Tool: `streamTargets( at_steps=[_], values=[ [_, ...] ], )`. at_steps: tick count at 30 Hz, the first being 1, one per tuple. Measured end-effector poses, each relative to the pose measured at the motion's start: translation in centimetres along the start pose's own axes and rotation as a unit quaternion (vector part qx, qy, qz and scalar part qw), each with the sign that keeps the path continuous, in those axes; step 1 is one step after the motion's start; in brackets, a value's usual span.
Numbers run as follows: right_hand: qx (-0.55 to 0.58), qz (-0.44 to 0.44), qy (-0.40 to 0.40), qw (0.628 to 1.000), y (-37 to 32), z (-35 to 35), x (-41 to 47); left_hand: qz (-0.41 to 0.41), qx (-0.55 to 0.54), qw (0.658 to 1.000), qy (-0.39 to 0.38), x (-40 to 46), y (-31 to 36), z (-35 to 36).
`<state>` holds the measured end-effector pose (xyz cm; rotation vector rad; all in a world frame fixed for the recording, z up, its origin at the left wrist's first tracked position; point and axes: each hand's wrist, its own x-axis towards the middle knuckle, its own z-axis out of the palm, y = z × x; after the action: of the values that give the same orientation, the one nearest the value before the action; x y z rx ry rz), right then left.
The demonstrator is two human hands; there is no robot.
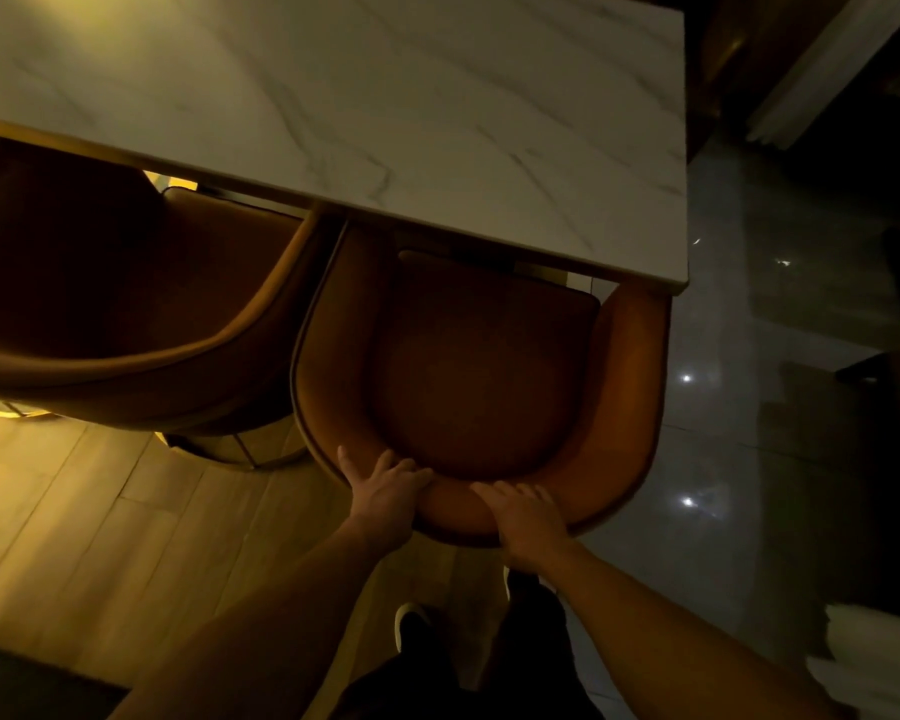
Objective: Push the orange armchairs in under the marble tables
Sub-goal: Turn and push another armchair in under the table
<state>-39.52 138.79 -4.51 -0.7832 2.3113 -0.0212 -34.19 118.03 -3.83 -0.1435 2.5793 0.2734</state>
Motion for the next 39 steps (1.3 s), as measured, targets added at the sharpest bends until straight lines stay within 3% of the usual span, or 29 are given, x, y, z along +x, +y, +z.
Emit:
streamTargets(
  at_steps=[14,32,39],
  values=[
    [-0.005,0.013,-0.012,1.000,0.2,0.5,0.5,0.014,0.011,0.999,-0.026,0.3,-0.2,0.0],
    [-0.013,0.008,0.003,1.000,0.2,0.7,0.5,0.023,-0.006,1.000,-0.019,0.3,-0.5,0.2],
    [-0.009,0.005,-0.024,1.000,0.3,0.4,0.4,0.031,0.008,0.999,0.008,0.1,-0.7,0.7]
  ],
)
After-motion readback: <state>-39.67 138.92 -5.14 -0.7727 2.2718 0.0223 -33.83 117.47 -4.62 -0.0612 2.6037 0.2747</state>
